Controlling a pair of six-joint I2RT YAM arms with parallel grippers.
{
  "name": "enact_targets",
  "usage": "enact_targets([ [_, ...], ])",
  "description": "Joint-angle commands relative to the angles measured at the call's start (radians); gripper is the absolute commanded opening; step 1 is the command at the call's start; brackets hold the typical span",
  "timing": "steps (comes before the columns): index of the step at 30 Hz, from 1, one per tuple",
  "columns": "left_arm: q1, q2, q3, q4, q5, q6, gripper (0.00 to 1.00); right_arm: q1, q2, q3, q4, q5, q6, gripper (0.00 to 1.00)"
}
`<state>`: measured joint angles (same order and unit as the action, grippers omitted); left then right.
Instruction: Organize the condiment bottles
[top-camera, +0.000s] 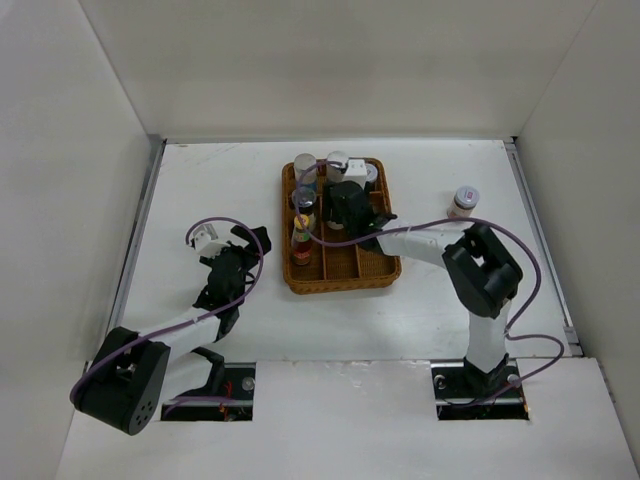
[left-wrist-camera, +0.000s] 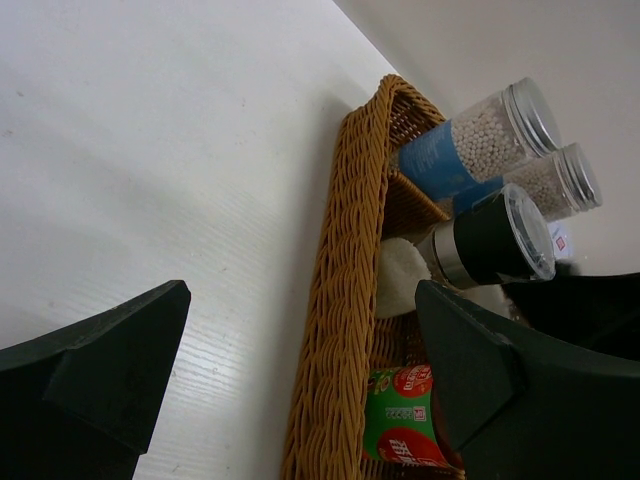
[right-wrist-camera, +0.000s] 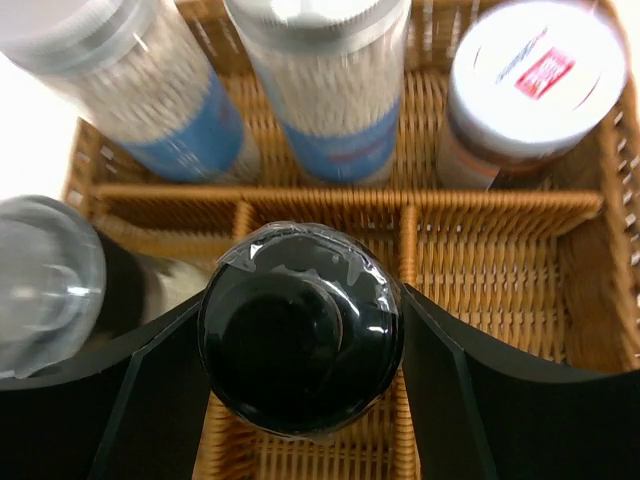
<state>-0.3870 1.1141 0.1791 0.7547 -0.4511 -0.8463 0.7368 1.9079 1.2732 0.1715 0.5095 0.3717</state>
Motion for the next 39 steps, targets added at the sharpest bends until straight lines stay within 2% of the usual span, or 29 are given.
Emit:
enact_targets([
  [1, 0.0, -0.01, 0.008, 0.057, 0.009, -0.008, 1.0, 0.002, 0.017, 0.046, 0.074, 0.029, 0.013, 0.52],
  [3, 0.0, -0.013, 0.008, 0.057, 0.009, -0.008, 1.0, 0.002, 0.023, 0.041, 0.072, 0.02, 0.018, 0.58],
  [6, 0.006, 0.0, 0.011, 0.057, 0.009, -0.008, 1.0, 0.002, 0.019, 0.041, 0.071, 0.017, 0.024, 0.77],
  [10, 0.003, -0.007, 0.011, 0.057, 0.012, -0.008, 1.0, -0.007, -0.088, 0.017, 0.06, 0.04, 0.029, 0.85],
  [16, -0.003, -0.013, 0.011, 0.057, 0.012, -0.008, 1.0, -0.072, -0.282, -0.064, 0.013, 0.058, 0.032, 0.86],
  [19, -0.002, -0.011, 0.008, 0.057, 0.017, -0.01, 1.0, -0.162, -0.377, -0.159, 0.013, 0.089, 0.038, 0.86],
  [22, -0.008, -0.014, 0.01, 0.057, 0.014, -0.008, 1.0, -0.303, -0.429, -0.251, 0.014, 0.138, 0.039, 0.87],
  [27, -0.009, -0.011, 0.011, 0.055, 0.017, -0.01, 1.0, -0.516, -0.382, -0.278, -0.021, 0.13, 0.032, 1.0],
  [39, -0.003, 0.013, 0.019, 0.057, 0.018, -0.01, 1.0, -0.665, -0.198, -0.213, -0.05, 0.064, 0.018, 1.0],
])
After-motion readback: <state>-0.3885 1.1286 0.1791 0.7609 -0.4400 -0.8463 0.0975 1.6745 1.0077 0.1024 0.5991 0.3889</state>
